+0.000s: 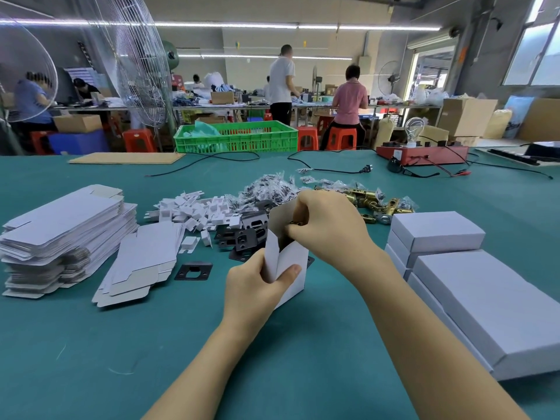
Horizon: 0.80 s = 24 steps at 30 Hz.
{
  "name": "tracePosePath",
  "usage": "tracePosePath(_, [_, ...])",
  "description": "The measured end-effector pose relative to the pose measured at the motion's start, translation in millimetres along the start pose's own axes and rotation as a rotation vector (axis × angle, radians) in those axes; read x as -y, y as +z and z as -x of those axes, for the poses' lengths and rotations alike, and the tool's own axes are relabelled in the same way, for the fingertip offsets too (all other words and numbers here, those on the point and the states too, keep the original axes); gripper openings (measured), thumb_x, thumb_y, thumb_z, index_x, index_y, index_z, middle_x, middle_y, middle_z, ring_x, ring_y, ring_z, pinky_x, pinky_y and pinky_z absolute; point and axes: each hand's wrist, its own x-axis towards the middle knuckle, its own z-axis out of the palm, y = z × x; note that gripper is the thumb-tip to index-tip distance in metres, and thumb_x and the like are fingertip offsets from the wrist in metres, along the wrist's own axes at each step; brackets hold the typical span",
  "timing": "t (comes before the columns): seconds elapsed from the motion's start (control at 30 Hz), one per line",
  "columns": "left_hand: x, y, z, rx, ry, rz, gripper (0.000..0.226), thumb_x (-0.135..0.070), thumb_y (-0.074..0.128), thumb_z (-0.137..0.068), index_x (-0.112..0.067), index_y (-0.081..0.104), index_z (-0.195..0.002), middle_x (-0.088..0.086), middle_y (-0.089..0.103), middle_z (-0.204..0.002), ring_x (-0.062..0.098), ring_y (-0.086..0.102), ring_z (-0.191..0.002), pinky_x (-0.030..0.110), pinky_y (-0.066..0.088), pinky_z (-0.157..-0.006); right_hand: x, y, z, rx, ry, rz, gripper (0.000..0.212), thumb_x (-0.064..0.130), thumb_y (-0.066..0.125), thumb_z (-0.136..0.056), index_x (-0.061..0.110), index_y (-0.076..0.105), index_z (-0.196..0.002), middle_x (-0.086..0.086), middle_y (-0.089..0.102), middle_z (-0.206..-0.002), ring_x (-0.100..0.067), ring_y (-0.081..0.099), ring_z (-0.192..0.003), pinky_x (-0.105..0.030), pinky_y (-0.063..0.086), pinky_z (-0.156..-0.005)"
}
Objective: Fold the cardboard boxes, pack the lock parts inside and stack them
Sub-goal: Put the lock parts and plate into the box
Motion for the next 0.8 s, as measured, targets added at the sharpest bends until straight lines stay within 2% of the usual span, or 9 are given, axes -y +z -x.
tracePosePath(0.1, [-1,0,0,0.004,0.009,-0.013,0.04,-0.029,0.079,-0.079,0.001,0.054,-0.071,0.018,0.05,-0.062,0.017,0.031,-0.055,0.038,0.028,-0.053,1,1,-2,0.025,-0.001,-0.021,0.013,0.007,0.06,-0.074,-0.002,0.056,-0.081,-0.017,0.059,-0.081,-0.031,0.053,-0.08,-0.038,0.043,-0.062])
tracePosePath(0.17, [-1,0,1,-0.008,0.021,-0.018,0.044,-0.027,0.079,-0.079,-0.003,0.046,-0.064,0.009,0.036,-0.054,0.014,0.026,-0.054,0.029,0.021,-0.052,0,2,-3,0.037,0.008,-0.048,0.012,0.002,0.058,-0.072,-0.007,0.056,-0.08,-0.02,0.058,-0.084,-0.033,0.052,-0.082,-0.04,0.045,-0.066])
tracePosePath(0.27, [-3,0,0,-0.021,0.022,-0.012,0.054,-0.023,0.08,-0.079,-0.015,0.03,-0.058,-0.004,0.025,-0.053,0.014,0.023,-0.055,0.026,0.018,-0.051,-2,2,-4,0.043,0.027,-0.098,0.01,-0.002,0.058,-0.072,-0.003,0.059,-0.082,-0.016,0.059,-0.086,-0.03,0.052,-0.085,-0.041,0.047,-0.072])
tracePosePath(0.4, [-1,-1,0,-0.019,-0.007,0.004,0.054,-0.022,0.079,-0.08,-0.017,0.031,-0.057,-0.005,0.029,-0.051,0.013,0.024,-0.053,0.025,0.019,-0.05,-5,-1,-5,0.037,0.028,-0.192,0.006,0.002,0.06,-0.077,0.005,0.061,-0.081,-0.007,0.062,-0.082,-0.023,0.055,-0.082,-0.034,0.048,-0.071])
tracePosePath(0.53, [0,-3,-1,-0.01,-0.049,0.041,0.04,-0.024,0.079,-0.081,-0.003,0.049,-0.064,0.003,0.035,-0.055,0.011,0.026,-0.055,0.025,0.021,-0.053,-10,-7,-7,-0.097,0.121,-0.422,0.006,0.017,0.066,-0.084,0.015,0.062,-0.078,0.002,0.063,-0.071,-0.011,0.059,-0.069,-0.025,0.047,-0.064])
tracePosePath(0.67, [-1,-5,0,-0.019,-0.098,0.073,0.045,-0.027,0.079,-0.08,-0.003,0.044,-0.064,-0.003,0.034,-0.055,0.01,0.026,-0.055,0.024,0.022,-0.051,-27,0,-8,-0.252,0.294,-0.558,0.015,0.019,0.061,-0.088,0.02,0.057,-0.074,0.0,0.065,-0.075,-0.024,0.065,-0.075,-0.035,0.052,-0.071])
tracePosePath(0.8, [1,-7,-2,-0.155,-0.156,0.028,0.047,-0.029,0.078,-0.08,-0.014,0.039,-0.057,-0.008,0.033,-0.046,0.012,0.031,-0.051,0.024,0.024,-0.049,-43,12,-8,-0.439,0.433,-0.543,0.017,0.017,0.057,-0.09,0.024,0.053,-0.074,0.008,0.059,-0.072,-0.018,0.059,-0.072,-0.026,0.045,-0.063])
